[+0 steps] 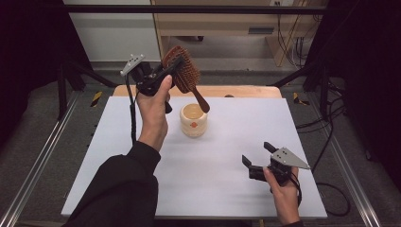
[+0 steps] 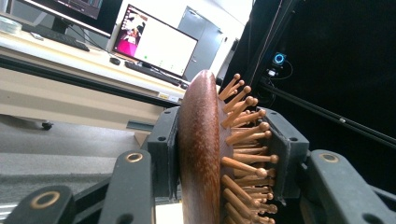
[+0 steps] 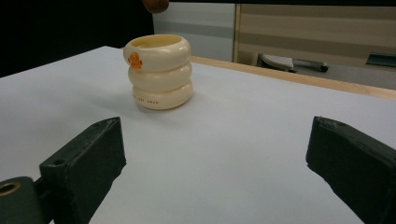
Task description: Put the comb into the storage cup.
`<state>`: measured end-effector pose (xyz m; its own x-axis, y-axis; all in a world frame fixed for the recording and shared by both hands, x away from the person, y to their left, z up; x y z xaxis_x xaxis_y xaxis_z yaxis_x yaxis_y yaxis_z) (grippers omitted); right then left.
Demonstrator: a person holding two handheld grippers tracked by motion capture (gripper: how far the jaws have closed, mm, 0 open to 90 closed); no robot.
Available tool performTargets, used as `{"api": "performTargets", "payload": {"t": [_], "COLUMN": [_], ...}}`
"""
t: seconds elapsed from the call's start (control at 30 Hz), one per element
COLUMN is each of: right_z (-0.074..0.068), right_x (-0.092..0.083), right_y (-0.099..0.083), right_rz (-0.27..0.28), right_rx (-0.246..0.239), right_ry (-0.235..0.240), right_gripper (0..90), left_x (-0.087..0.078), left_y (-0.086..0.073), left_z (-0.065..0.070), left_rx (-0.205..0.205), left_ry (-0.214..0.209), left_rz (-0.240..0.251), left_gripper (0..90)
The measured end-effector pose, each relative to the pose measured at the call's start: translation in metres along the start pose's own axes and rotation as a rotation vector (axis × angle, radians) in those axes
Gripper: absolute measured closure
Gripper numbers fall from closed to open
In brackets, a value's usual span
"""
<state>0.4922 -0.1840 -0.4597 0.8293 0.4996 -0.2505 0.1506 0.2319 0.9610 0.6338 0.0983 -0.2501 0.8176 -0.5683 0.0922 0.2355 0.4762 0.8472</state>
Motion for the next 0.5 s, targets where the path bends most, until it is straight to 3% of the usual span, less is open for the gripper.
{"api": "performTargets", "payload": {"t": [0.3, 0.5], "right_z": [-0.0012, -0.0014], "right_x": [0.0005, 0.0021], "right_y": [0.0003, -0.0002], "right_rz": [0.001, -0.001], "right_rx": [-0.001, -0.001], "right_ry": [0.001, -0.001], "right_gripper": [4.9, 4.9], "left_x": [-0.0058, -0.0075], "left_y": [0.0076, 0.0104], "left_z": [-0.0064, -0.0088], "left_rx": [0.032, 0.029], "left_ry": [0.023, 0.015], "left_rz": [0.033, 0.049], "left_gripper": [52.6, 52.5]}}
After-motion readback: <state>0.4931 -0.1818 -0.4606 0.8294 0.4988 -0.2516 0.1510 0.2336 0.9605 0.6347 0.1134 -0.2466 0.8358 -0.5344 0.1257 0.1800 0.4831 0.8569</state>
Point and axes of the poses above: each handheld gripper's, and its own axes: x roughly forward along the jaws, y roughly out of its top, z roughly to its right, the point moved 8 cm from there along x, roughly forward along the jaws, and after that the axes turned 9 degrees about -x, right-handed, at the moved point
